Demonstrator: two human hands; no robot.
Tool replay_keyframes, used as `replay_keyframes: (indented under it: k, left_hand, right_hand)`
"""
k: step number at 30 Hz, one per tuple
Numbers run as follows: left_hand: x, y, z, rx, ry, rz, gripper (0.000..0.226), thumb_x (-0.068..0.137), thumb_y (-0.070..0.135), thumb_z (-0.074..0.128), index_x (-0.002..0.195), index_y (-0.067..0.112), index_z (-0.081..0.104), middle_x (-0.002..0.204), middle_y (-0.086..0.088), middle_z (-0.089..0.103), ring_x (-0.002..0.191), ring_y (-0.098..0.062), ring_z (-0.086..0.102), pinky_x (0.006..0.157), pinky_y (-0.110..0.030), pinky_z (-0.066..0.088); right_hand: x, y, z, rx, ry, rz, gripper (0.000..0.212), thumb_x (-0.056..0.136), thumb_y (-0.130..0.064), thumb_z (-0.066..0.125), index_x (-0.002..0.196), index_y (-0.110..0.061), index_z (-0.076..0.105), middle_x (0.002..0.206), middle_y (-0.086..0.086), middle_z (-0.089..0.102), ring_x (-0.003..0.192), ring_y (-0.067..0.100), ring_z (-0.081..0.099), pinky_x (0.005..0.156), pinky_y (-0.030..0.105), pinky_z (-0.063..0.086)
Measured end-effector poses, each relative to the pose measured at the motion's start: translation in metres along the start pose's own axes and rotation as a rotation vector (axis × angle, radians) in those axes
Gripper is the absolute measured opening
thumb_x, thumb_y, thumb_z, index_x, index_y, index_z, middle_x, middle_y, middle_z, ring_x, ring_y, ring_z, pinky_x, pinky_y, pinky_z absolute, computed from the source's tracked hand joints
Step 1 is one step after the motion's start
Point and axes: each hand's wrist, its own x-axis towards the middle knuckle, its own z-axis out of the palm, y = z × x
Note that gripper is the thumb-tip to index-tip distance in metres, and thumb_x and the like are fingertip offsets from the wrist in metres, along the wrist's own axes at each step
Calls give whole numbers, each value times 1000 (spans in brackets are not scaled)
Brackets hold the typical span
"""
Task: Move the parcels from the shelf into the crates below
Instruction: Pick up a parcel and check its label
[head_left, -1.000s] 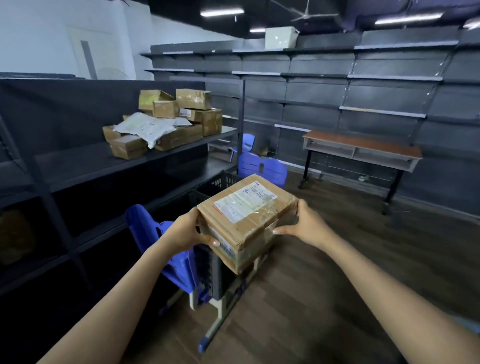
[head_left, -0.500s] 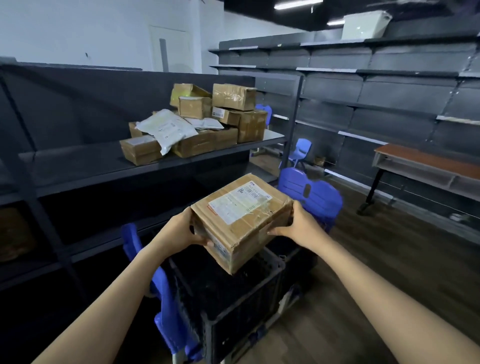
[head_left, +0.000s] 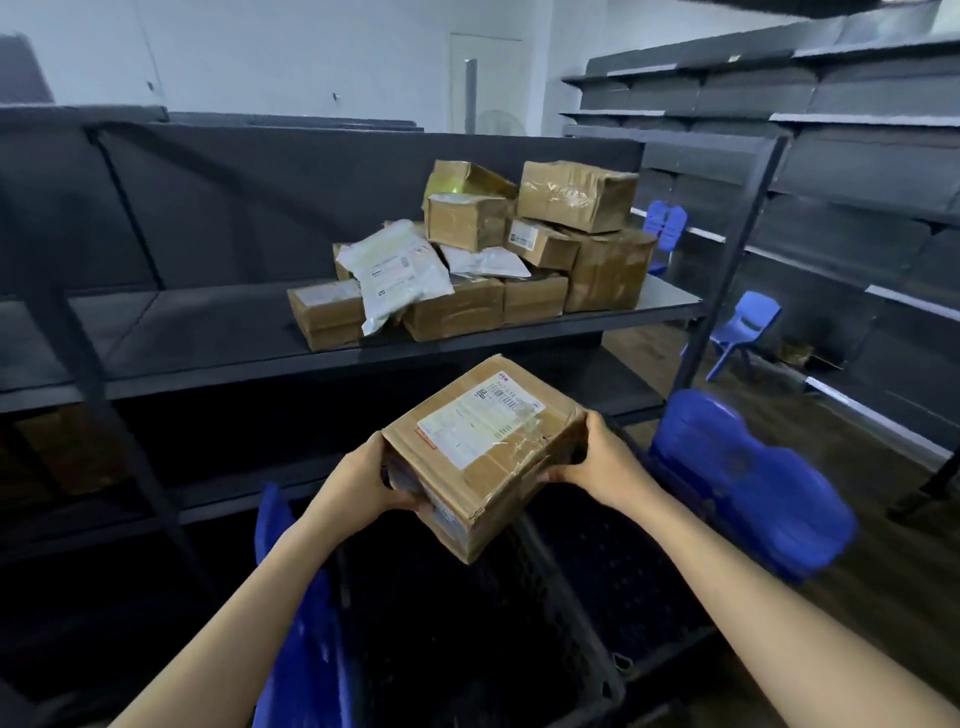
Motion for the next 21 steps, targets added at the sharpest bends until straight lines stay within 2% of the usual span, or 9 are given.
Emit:
replay_keyframes:
  k: [5, 8, 10, 12, 15, 18, 21]
  left_hand:
    - [17, -1, 15, 16, 112, -92, 85, 49, 34, 88, 123, 26, 48, 109, 18, 59, 101, -3, 57, 78, -17, 42]
    - [20, 3, 22, 5, 172, -160, 85, 47, 35, 90, 121, 29, 48, 106, 21, 59, 98, -1, 57, 77, -17, 44]
    - [22, 6, 24, 3, 203, -197, 85, 47, 36, 91, 121, 29, 49, 106, 21, 61, 99, -2, 59, 82, -23, 49]
    - [22, 10, 22, 4, 214, -222, 84, 46, 38, 90, 119, 29, 49, 107, 19, 62, 100, -3, 60, 86, -28, 51]
    - [16, 20, 19, -97, 168, -240, 81, 40, 51, 88, 110, 43, 49, 105, 23, 65, 98, 6, 61, 81, -15, 49]
    - [5, 33, 22, -259, 197, -293, 61, 47, 63, 80, 101, 50, 55, 100, 33, 67, 89, 14, 62, 68, -5, 49]
    - [2, 39, 35, -463, 294, -417, 27, 71, 64, 65, 91, 46, 70, 87, 23, 73, 82, 1, 68, 72, -18, 55]
  right_hand:
    - [58, 11, -3, 1, -121, -69, 95, 58, -41, 88, 133, -18, 34, 124, -6, 52, 105, 6, 44, 81, 23, 36]
    - [85, 12, -4, 9, -208, -93, 99, 55, -45, 89, 134, -21, 34, 114, -14, 48, 105, 5, 46, 77, 19, 37]
    - [100, 11, -3, 4, -242, -114, 99, 54, -44, 89, 133, -22, 34, 110, -17, 47, 103, 3, 44, 71, 14, 35]
    - [111, 9, -2, 7, -270, -140, 99, 54, -44, 89, 133, -23, 34, 110, -18, 46, 102, 2, 44, 73, 15, 36]
    - [123, 8, -2, 29, -302, -179, 100, 54, -43, 90, 134, -25, 34, 114, -19, 48, 106, 1, 46, 80, 17, 36]
    - [132, 7, -5, 46, -337, -218, 100, 54, -38, 91, 135, -30, 34, 114, -22, 51, 110, 1, 48, 84, 16, 36]
    - [140, -2, -10, 40, -358, -265, 95, 53, -34, 92, 129, -46, 36, 109, -31, 54, 109, -1, 52, 81, 11, 38]
